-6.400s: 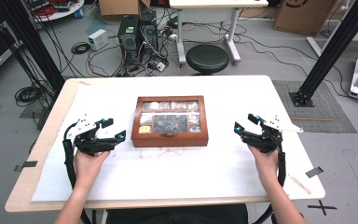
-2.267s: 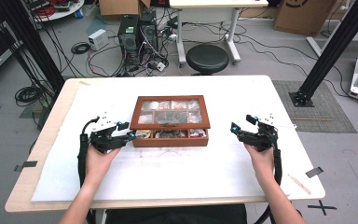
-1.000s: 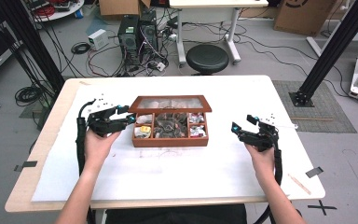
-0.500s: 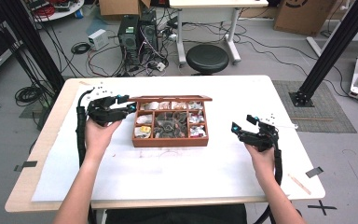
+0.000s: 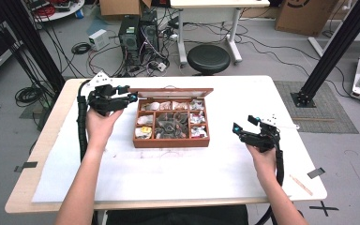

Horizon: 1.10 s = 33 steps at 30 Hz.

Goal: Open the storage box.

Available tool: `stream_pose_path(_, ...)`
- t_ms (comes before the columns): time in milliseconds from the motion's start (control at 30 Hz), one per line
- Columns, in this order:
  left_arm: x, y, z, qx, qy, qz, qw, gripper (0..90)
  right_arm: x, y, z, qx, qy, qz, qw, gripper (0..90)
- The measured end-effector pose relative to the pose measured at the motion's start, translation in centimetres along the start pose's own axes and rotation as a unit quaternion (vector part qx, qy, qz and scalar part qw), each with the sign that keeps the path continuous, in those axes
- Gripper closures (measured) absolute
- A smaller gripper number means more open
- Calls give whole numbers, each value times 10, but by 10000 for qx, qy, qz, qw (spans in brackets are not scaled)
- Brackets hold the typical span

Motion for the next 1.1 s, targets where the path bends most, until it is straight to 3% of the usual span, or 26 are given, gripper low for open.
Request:
stream_pose_path(133, 2, 3, 5, -95, -86, -3, 9999, 529, 0, 0, 0, -1, 0, -1, 10000, 234)
stream_pose_path(400, 5, 8, 12, -76, -22, 43, 10000, 528, 0, 0, 0, 0, 4, 4, 10000, 234)
stream_pose_path(1100, 7, 10, 15, -160, -158, 98, 9997, 525, 4, 5, 1, -14, 25, 80, 10000, 235)
Point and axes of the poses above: each handheld gripper's, and its own axes: x roughly forward along the jaws, z roughly out of its top, y roughly to its left, the point moved 7 cm from there along x, roughly forward along the jaws, and after that the axes turned 8 degrees about -z, right-handed, at the moved point
